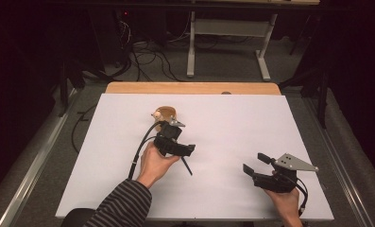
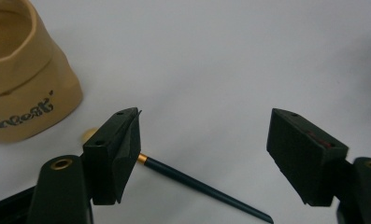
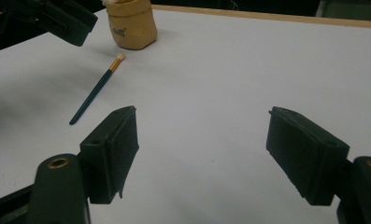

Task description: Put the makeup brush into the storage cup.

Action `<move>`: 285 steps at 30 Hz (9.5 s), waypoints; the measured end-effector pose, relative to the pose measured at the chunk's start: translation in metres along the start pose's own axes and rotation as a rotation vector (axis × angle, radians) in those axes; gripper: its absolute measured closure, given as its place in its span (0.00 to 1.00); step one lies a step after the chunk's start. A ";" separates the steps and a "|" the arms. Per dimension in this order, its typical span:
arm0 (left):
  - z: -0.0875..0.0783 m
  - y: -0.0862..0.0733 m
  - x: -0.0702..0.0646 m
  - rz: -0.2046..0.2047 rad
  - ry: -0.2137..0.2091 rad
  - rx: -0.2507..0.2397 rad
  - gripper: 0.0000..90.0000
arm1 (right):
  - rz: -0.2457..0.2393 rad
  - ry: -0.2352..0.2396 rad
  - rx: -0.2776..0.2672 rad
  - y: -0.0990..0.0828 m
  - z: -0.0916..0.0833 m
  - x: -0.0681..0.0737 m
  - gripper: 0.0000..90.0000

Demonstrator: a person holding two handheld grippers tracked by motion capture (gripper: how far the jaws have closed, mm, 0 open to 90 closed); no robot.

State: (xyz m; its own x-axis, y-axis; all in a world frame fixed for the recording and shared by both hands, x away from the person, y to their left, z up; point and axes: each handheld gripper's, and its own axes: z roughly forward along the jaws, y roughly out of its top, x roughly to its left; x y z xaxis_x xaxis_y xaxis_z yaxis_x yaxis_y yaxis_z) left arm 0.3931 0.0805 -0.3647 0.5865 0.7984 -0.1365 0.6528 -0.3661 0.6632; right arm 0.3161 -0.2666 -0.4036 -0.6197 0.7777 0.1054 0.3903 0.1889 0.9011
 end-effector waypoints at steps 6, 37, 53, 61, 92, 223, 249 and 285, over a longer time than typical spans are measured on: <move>0.002 0.000 0.002 -0.011 0.006 0.033 0.27 | -0.005 -0.001 -0.001 0.000 0.000 0.000 0.30; 0.021 -0.006 0.017 -0.089 0.065 0.161 0.18 | -0.003 0.002 0.002 0.000 0.000 0.001 0.30; 0.036 -0.009 0.017 -0.119 0.052 0.207 0.18 | -0.006 0.007 0.009 0.000 0.000 0.001 0.30; 0.041 -0.010 0.015 -0.117 0.058 0.217 0.19 | -0.009 0.011 0.005 0.000 0.000 0.002 0.30; 0.047 -0.011 0.011 -0.108 0.128 0.262 0.31 | -0.011 0.009 0.012 0.000 0.000 0.001 0.30; -0.041 0.033 0.050 0.002 -0.054 -0.208 0.92 | -0.023 0.076 0.039 0.000 0.005 0.016 0.32; -0.034 0.057 0.083 -0.022 0.005 -0.314 0.92 | -0.059 0.079 0.050 0.001 0.006 0.018 0.32; 0.004 0.082 0.104 -0.045 0.096 -0.358 0.92 | -0.055 0.079 0.059 -0.001 0.007 0.016 0.31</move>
State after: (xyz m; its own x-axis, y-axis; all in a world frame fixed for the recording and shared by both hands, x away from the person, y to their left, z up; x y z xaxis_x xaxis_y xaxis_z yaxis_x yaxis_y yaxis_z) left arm 0.5092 0.1316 -0.3272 0.5021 0.8574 -0.1130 0.4576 -0.1526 0.8760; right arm 0.3103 -0.2503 -0.4054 -0.6922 0.7159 0.0911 0.3921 0.2671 0.8803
